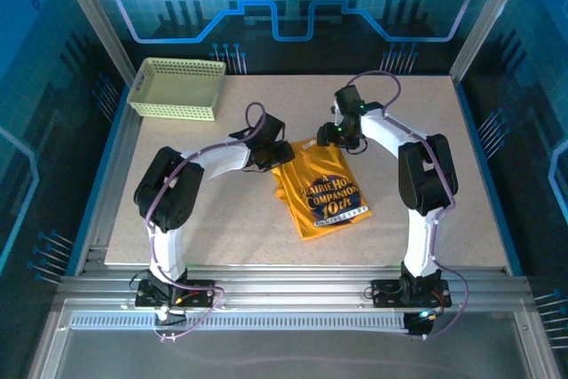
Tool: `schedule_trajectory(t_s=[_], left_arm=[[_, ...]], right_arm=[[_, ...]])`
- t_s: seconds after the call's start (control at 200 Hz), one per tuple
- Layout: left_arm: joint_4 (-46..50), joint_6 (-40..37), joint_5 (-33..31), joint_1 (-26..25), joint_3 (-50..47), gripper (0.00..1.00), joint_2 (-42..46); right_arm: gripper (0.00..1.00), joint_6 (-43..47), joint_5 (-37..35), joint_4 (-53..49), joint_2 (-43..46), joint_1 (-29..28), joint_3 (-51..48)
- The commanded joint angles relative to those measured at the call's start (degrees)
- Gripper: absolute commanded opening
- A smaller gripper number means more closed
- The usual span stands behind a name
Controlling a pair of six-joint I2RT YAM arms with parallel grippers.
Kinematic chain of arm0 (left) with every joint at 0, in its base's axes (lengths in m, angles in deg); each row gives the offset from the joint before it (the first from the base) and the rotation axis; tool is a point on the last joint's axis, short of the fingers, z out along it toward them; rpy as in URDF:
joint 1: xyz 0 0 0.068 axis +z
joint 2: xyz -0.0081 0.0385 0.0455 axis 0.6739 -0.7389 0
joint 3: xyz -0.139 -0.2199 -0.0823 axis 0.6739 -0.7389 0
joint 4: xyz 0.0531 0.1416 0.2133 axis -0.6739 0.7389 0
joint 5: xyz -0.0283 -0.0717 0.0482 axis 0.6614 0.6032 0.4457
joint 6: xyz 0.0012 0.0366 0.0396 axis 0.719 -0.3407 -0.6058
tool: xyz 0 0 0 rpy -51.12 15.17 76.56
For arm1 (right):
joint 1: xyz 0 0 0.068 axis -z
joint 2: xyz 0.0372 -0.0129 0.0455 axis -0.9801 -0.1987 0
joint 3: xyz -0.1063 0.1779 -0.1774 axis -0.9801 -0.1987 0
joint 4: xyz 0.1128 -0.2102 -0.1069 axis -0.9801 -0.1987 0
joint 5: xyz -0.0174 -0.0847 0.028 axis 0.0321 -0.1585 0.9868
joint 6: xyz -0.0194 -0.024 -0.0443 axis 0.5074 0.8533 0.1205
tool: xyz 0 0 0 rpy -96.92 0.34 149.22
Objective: Fold the inside-out t-shirt
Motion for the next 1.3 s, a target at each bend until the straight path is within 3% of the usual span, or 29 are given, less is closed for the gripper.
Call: schedule_trajectory(t_s=[0.0,0.135,0.26,0.455,0.565,0.66,0.875,0.92,1.005,1.046,1.201,1.296], left_arm=[[1.73,0.93,0.79,-0.14,2.44,0.51,-3.04],[0.04,0.75,2.08,-0.10,3.40,0.47,-5.04],[-3.48,0.14,5.05,0.25,3.16,0.32,-5.77],[-15.75,-0.32,11.32,1.09,-1.88,0.12,-1.52],[-27.47,0.60,15.72,2.10,-8.53,0.07,2.43],[-35.18,1.38,16.51,2.57,-14.35,0.11,5.21],[-51.90,7.56,18.29,4.15,-25.15,0.09,0.62],[-51.27,8.27,18.19,4.62,-25.18,0.11,-0.92],[-48.37,8.52,16.04,5.49,-25.95,0.35,-0.91],[-46.29,7.39,15.04,5.66,-25.90,0.39,0.28],[-29.09,1.63,7.05,5.04,-22.30,0.55,6.82],[-17.57,1.78,0.20,4.88,-20.04,0.66,9.78]], right_arm=[[0.64,0.62,0.85,-1.78,-2.04,0.77,2.02],[0.64,0.66,1.25,-2.08,-3.33,0.76,2.62],[0.60,0.75,1.83,-2.93,-4.34,0.76,3.42],[0.32,0.47,2.84,-1.18,0.10,0.84,0.86],[0.22,0.34,2.83,-0.40,5.60,0.92,-1.60],[0.19,1.06,3.55,0.87,8.92,1.24,-3.34],[0.11,1.36,3.51,1.07,5.37,1.47,-1.98],[0.10,1.30,2.39,1.23,4.22,1.42,-1.58],[0.10,0.93,0.75,0.28,2.80,1.41,-0.60],[0.15,1.03,0.82,0.48,2.92,1.40,-0.83],[0.29,1.26,0.27,0.52,3.49,1.47,-1.08],[0.31,1.18,-0.01,0.45,3.41,1.40,-1.08]])
